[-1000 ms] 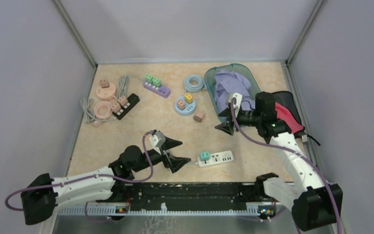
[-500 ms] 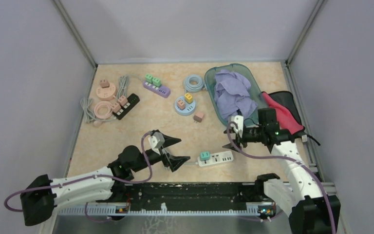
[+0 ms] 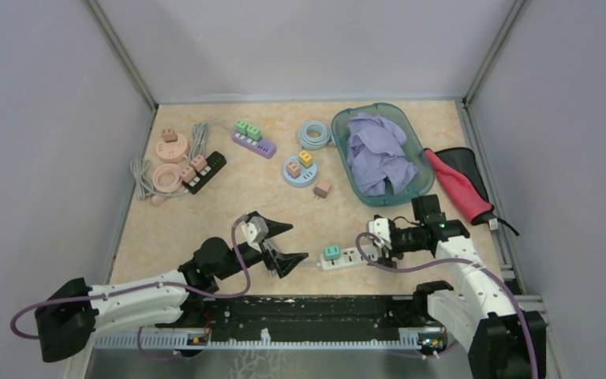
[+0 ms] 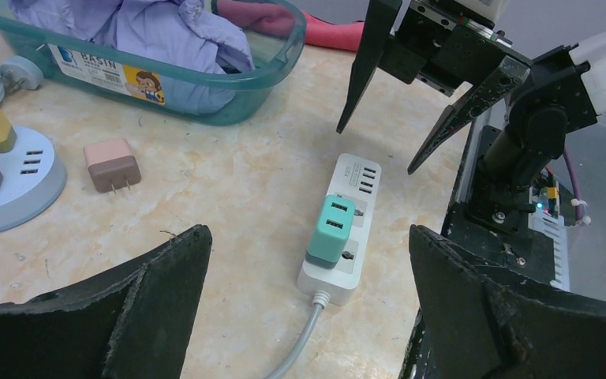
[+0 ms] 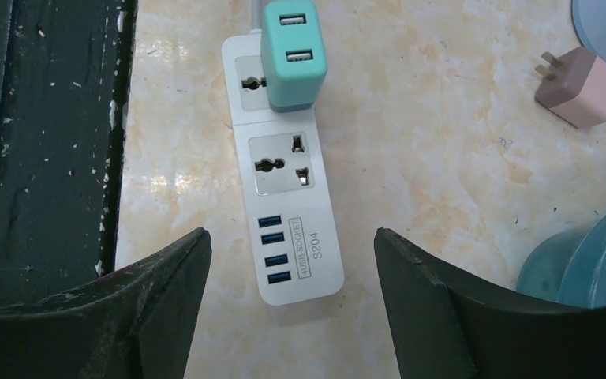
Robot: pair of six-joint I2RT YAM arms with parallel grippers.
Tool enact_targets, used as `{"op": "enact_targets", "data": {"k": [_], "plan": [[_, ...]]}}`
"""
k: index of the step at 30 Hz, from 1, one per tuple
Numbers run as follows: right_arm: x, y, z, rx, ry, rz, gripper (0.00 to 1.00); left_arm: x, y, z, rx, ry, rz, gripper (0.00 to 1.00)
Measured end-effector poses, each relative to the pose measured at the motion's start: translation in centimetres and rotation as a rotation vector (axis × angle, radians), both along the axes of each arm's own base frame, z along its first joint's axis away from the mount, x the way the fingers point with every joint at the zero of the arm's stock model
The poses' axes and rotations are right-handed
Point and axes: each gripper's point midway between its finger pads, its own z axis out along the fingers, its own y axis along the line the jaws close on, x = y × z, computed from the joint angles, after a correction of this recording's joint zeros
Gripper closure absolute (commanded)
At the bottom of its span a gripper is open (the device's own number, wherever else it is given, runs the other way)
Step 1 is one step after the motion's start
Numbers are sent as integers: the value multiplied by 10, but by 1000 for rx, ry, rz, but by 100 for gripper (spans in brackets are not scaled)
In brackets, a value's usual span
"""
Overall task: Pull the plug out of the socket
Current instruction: Remove the plug from the socket.
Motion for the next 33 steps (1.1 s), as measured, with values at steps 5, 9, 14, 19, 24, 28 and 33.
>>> {"op": "enact_targets", "data": {"k": [5, 9, 14, 19, 24, 28, 33], "plan": [[-2, -1, -8, -29, 10, 10, 23, 1, -2, -4, 10, 2, -1, 0], [-3, 3, -15, -65, 33, 24, 24, 1, -3, -6, 16, 5, -2, 0], [-7, 6, -33, -137, 101, 41, 25, 2, -4, -5, 10, 1, -2, 0], [-4, 11, -42, -189, 105, 44, 28, 2, -5, -8, 16, 4, -7, 0], [3, 11, -49, -234, 94, 23, 30, 1, -8, -12, 28, 3, -17, 0], [7, 12, -52, -255, 82, 14, 35, 0, -10, -12, 27, -5, -32, 0], [9, 12, -54, -273, 77, 8, 41, -3, -14, -11, 26, -32, -61, 1]]}}
